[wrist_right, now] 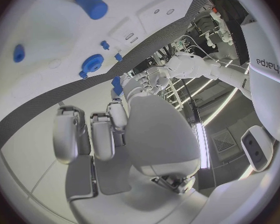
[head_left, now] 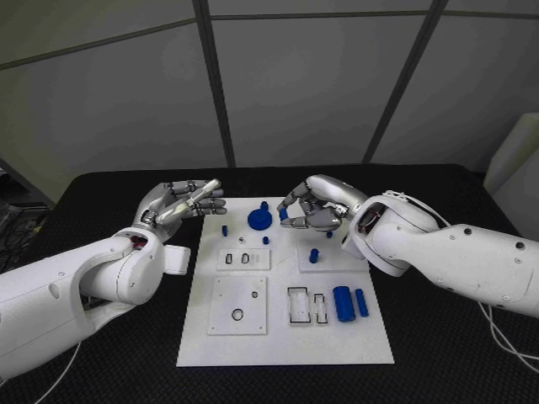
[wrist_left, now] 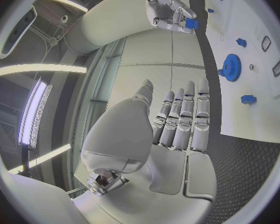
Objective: Assemble the parts on the task board
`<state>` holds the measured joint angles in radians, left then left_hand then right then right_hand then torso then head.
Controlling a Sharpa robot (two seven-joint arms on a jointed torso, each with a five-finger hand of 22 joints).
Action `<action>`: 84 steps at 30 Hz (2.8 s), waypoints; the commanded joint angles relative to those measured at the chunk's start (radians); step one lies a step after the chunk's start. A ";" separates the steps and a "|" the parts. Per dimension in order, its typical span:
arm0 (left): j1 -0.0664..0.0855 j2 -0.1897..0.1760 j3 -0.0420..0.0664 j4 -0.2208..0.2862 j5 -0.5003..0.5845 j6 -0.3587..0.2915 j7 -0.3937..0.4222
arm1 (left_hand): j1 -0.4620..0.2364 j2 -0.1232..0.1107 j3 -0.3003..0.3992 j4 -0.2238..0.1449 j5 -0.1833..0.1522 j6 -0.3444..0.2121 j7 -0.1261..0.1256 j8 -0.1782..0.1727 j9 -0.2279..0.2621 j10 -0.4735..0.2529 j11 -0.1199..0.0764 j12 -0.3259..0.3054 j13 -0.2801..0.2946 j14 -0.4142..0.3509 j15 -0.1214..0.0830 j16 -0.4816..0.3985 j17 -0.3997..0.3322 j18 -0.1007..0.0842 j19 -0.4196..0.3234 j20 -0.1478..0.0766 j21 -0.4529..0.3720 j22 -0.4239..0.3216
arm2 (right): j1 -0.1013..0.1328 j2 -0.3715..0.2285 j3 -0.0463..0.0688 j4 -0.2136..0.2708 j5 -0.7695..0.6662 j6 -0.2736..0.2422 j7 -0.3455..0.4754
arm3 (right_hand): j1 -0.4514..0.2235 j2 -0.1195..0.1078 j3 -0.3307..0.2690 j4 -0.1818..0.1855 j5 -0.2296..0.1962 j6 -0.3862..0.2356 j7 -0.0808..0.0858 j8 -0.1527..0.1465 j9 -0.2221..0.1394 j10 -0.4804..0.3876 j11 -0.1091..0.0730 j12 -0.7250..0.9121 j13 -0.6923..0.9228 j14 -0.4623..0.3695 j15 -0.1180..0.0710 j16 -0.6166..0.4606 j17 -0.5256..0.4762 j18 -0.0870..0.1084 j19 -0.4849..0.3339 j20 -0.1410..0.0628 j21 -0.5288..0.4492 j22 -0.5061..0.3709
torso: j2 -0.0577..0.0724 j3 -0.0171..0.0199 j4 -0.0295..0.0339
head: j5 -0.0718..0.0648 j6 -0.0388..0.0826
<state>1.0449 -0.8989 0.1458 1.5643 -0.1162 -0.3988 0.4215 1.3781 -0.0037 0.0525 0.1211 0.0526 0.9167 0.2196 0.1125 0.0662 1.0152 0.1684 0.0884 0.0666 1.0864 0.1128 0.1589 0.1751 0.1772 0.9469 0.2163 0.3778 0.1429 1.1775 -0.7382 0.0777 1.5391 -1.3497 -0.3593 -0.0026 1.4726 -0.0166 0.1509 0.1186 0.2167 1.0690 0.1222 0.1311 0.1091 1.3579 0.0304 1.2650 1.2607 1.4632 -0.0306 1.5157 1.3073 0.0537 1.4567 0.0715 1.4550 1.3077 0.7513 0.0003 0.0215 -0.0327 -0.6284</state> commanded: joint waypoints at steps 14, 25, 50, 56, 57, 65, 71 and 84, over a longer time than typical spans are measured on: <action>0.003 -0.001 0.001 -0.014 -0.006 0.004 0.013 | 0.004 0.008 -0.005 0.000 -0.001 0.007 -0.002 -0.007 0.000 0.005 0.001 -0.007 0.000 0.003 0.007 -0.007 0.002 0.005 0.003 0.006 -0.006 -0.002 | -0.009 0.120 -0.056 -0.001 -0.154 0.040 -0.193 | -0.008 -0.006 0.008 -0.003 -0.010 0.014 -0.006 0.005 0.009 -0.015 0.002 -0.024 -0.024 0.083 -0.007 0.001 0.147 -0.005 -0.004 -0.001 0.000 0.035 | 0.000 0.0000 0.0012 | 0.028 -0.009; 0.004 0.001 0.001 -0.017 -0.006 0.003 0.014 | 0.005 0.010 -0.007 -0.002 -0.001 0.009 -0.003 -0.008 0.000 0.008 0.001 -0.008 0.001 -0.002 0.008 -0.014 0.002 0.004 -0.003 0.008 -0.010 -0.004 | -0.031 0.168 -0.062 -0.014 -0.185 0.056 -0.221 | -0.011 -0.008 0.008 -0.003 -0.010 0.014 -0.006 0.005 0.009 -0.019 0.002 -0.029 -0.029 0.083 -0.007 0.000 0.145 -0.005 -0.006 -0.001 -0.002 0.032 | -0.001 0.0002 0.0023 | 0.037 -0.017; 0.004 0.004 0.001 -0.016 -0.006 0.007 0.010 | 0.005 0.010 -0.008 -0.002 -0.001 0.009 -0.002 -0.009 0.000 0.008 0.001 -0.009 0.001 -0.003 0.008 -0.016 0.002 0.004 -0.005 0.008 -0.011 -0.005 | -0.051 0.193 -0.066 -0.054 -0.221 0.108 -0.244 | -0.027 -0.020 0.006 0.000 -0.012 0.008 -0.004 0.003 0.008 -0.031 0.004 -0.043 -0.039 0.082 -0.006 -0.001 0.143 -0.003 -0.011 0.000 -0.007 0.024 | 0.000 0.0009 0.0014 | 0.041 -0.032; 0.004 0.004 0.001 -0.016 -0.006 0.008 0.008 | 0.005 0.010 -0.008 -0.002 -0.001 0.009 -0.002 -0.009 0.000 0.008 0.001 -0.009 0.001 -0.003 0.008 -0.016 0.002 0.004 -0.005 0.008 -0.011 -0.005 | -0.052 0.195 -0.066 -0.059 -0.223 0.118 -0.244 | -0.027 -0.024 0.008 -0.002 -0.012 0.002 -0.002 0.000 0.006 -0.036 0.005 -0.049 -0.044 0.082 -0.005 -0.002 0.141 -0.003 -0.013 0.001 -0.008 0.021 | 0.000 0.0007 0.0011 | 0.042 -0.034; 0.004 0.004 0.001 -0.016 -0.006 0.008 0.008 | 0.005 0.010 -0.008 -0.002 -0.001 0.009 -0.002 -0.009 0.000 0.008 0.001 -0.009 0.001 -0.003 0.008 -0.016 0.002 0.004 -0.005 0.008 -0.011 -0.005 | -0.052 0.196 -0.066 -0.059 -0.223 0.120 -0.244 | -0.028 -0.025 0.008 -0.003 -0.012 0.001 -0.001 -0.001 0.006 -0.037 0.006 -0.050 -0.045 0.082 -0.005 -0.002 0.141 -0.002 -0.013 0.001 -0.009 0.020 | 0.000 0.0007 0.0010 | 0.042 -0.034; 0.004 0.006 0.001 -0.017 -0.006 0.009 0.008 | 0.005 0.010 -0.008 -0.002 -0.001 0.009 -0.002 -0.009 0.000 0.008 0.001 -0.009 0.001 -0.003 0.008 -0.016 0.002 0.004 -0.005 0.008 -0.011 -0.005 | -0.053 0.198 -0.067 -0.064 -0.231 0.143 -0.251 | -0.038 -0.034 0.006 -0.001 -0.014 -0.010 0.005 -0.006 0.003 -0.047 0.011 -0.059 -0.053 0.082 -0.001 -0.003 0.140 -0.001 -0.018 0.004 -0.013 0.013 | -0.001 0.0012 0.0011 | 0.042 -0.037; 0.004 0.006 0.001 -0.018 -0.006 0.009 0.007 | 0.005 0.010 -0.008 -0.002 -0.001 0.009 -0.002 -0.009 0.000 0.008 0.001 -0.009 0.001 -0.003 0.008 -0.016 0.002 0.004 -0.005 0.008 -0.011 -0.005 | -0.053 0.196 -0.067 -0.064 -0.233 0.158 -0.257 | -0.046 -0.046 0.004 0.000 -0.014 -0.024 0.010 -0.012 0.000 -0.059 0.015 -0.072 -0.063 0.083 0.003 -0.001 0.146 0.000 -0.022 0.007 -0.017 0.007 | -0.001 0.0008 0.0021 | 0.042 -0.040; 0.004 0.008 0.001 -0.020 -0.006 0.009 0.006 | 0.004 0.010 -0.009 -0.002 -0.001 0.009 -0.002 -0.010 0.000 0.008 0.001 -0.010 0.000 -0.003 0.009 -0.017 0.003 0.004 -0.006 0.008 -0.012 -0.006 | -0.053 0.198 -0.067 -0.062 -0.238 0.158 -0.263 | -0.053 -0.056 0.005 -0.001 -0.011 -0.046 0.019 -0.022 -0.005 -0.074 0.023 -0.087 -0.076 0.084 0.009 0.001 0.150 0.002 -0.026 0.013 -0.021 0.001 | -0.001 0.0009 0.0017 | 0.044 -0.041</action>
<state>1.0470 -0.8927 0.1459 1.5443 -0.1163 -0.3993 0.4213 1.3833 0.0015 0.0497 0.1184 0.0526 0.9203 0.2161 0.1087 0.0662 1.0152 0.1684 0.0840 0.0665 1.0830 0.1162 0.1454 0.1764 0.1772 0.9432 0.2200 0.3700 0.1379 1.1271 -0.5401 0.0140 1.4788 -1.5797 -0.2297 -0.2493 1.4209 -0.0682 0.1563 0.1192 0.2064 1.0283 0.1430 0.1153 0.1059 1.2908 0.0538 1.1809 1.1855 1.4668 -0.0266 1.5157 1.3075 0.0541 1.4367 0.0841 1.4401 1.3074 0.7504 0.0015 0.0232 0.0112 -0.6695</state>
